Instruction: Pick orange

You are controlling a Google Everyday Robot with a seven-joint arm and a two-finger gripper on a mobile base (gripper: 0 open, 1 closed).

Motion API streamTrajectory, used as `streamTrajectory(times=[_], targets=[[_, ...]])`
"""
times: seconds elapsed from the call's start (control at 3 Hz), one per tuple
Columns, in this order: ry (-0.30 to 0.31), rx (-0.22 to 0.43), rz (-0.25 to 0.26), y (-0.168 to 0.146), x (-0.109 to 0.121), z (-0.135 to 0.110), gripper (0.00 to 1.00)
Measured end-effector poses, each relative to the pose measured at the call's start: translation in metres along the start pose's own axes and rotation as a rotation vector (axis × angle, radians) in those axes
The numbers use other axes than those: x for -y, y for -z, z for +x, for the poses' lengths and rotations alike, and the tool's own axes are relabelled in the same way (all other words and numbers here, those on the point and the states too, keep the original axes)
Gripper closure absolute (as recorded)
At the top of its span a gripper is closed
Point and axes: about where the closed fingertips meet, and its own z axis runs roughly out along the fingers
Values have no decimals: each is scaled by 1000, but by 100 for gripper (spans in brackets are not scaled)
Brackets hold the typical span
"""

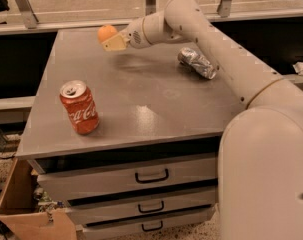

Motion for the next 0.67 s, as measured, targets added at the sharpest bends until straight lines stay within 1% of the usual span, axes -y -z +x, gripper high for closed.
streamTrajectory(times=[0.33, 0.67], targets=[[60, 14, -11, 35, 0, -24, 100], [67, 4, -29, 36, -4, -25, 100]])
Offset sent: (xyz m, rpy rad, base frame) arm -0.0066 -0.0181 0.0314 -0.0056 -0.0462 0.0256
